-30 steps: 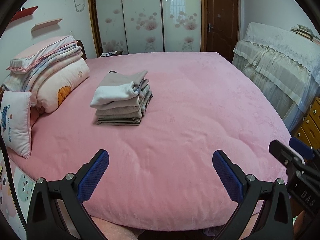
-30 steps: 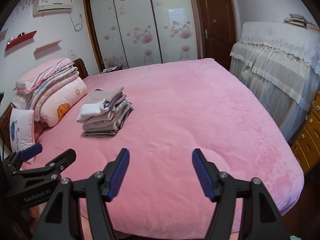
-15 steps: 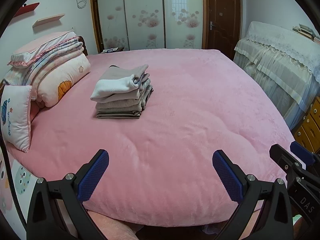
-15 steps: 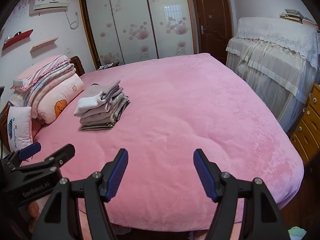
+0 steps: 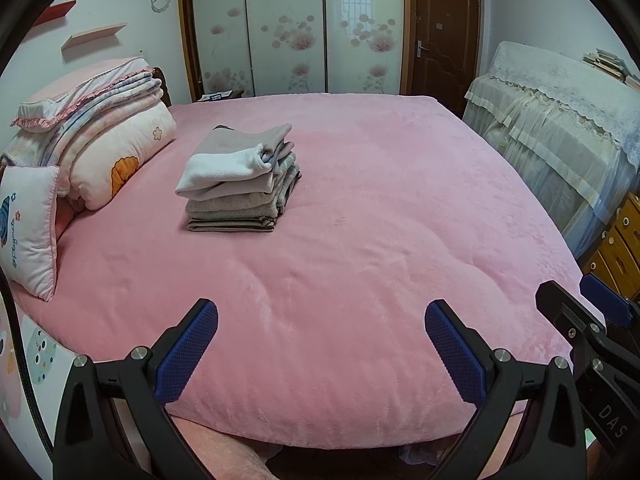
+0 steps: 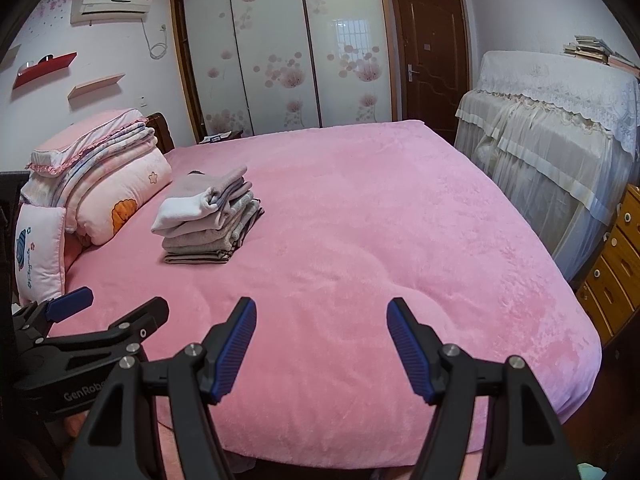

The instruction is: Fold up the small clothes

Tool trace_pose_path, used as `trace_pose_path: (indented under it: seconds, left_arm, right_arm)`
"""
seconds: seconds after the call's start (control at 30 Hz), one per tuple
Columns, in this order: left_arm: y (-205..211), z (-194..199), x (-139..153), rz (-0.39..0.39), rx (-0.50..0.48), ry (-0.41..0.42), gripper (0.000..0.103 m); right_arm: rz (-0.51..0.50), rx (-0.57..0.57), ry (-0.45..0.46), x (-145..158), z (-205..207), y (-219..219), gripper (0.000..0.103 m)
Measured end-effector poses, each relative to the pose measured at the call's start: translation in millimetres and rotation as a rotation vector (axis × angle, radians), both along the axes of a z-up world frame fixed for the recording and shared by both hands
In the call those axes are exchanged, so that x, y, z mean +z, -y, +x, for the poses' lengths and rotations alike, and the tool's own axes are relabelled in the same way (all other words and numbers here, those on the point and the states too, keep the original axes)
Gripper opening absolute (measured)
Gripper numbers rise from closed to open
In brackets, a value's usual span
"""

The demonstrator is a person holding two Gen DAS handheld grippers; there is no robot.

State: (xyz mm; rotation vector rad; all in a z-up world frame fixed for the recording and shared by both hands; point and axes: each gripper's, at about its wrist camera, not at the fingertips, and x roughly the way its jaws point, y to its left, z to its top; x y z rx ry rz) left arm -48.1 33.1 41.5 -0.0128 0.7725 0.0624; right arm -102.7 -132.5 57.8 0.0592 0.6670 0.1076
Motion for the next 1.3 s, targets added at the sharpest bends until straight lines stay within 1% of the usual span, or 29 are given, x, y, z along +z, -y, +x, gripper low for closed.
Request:
trace_pose_path:
  seconds: [1.3]
  left_arm:
    - [7.7, 1.1, 2.2, -0.005, -0.006, -0.019, 0.103]
  right_arm:
    - [0.007, 0.006, -0.011, -0.5, 2.2, 0.4, 0.068]
